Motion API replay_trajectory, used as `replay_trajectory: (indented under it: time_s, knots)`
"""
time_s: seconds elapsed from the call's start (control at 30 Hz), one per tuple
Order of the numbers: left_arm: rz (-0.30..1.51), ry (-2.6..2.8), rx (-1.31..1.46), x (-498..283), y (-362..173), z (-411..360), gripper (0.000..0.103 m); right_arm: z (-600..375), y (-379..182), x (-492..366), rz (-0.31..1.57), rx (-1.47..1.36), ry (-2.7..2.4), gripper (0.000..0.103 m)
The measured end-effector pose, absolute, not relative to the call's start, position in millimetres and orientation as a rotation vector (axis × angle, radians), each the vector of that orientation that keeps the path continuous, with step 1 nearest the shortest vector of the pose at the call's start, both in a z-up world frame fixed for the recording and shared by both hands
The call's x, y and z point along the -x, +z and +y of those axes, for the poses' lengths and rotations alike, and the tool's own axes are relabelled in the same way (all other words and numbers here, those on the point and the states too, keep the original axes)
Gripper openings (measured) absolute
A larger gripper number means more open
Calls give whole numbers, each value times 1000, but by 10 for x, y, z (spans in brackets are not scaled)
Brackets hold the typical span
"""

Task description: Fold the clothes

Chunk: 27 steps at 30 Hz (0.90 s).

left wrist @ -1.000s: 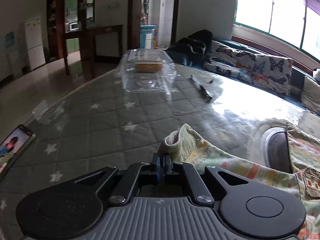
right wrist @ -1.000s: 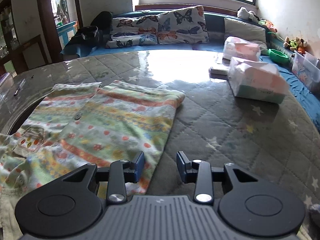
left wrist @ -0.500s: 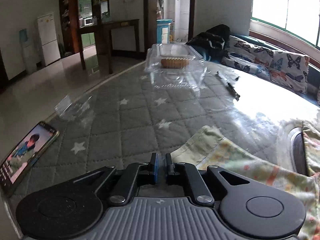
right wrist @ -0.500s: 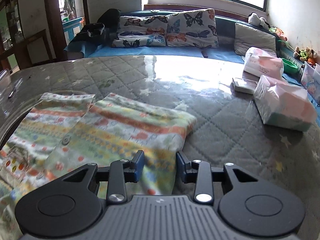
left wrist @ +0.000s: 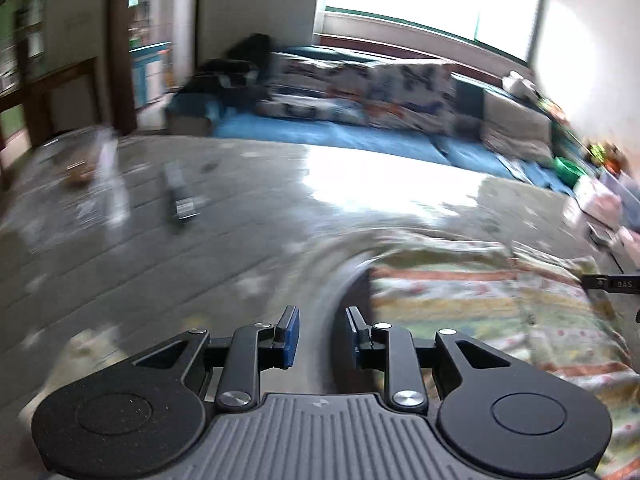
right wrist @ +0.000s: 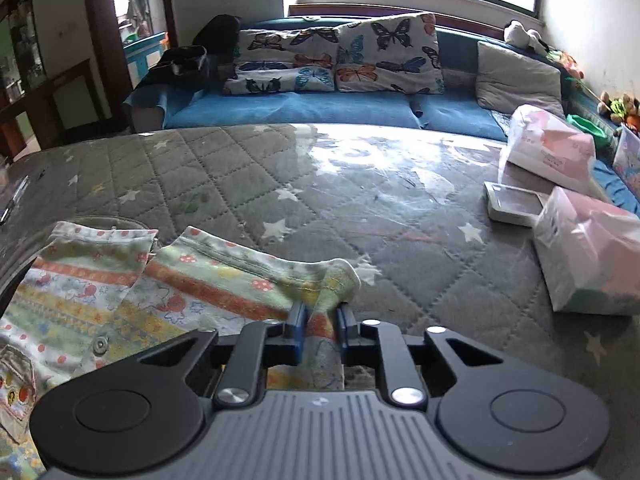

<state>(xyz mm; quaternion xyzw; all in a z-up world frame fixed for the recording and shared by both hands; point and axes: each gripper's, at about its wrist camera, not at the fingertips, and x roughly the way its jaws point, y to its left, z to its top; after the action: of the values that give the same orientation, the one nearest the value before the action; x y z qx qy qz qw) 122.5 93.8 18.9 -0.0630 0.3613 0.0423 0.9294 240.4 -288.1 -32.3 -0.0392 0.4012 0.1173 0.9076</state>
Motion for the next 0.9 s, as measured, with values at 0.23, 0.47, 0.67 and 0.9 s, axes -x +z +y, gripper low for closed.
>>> replay_trajectory:
  time_s: [0.23, 0.47, 0.67, 0.9]
  knots:
    - [779, -9, 43, -1920, -32, 562, 27, -2854, -330, -2513, 813, 85, 245, 14]
    - [772, -28, -48, -2196, -252, 415, 27, -2823, -307, -2549, 810, 150, 252, 24]
    - [777, -10, -49, -2160, -213, 382, 29, -2829, -136, -2334, 796, 187, 293, 26]
    - [780, -149, -29, -1625, -77, 146, 41, -2560, -33, -1733, 794, 297, 443, 34]
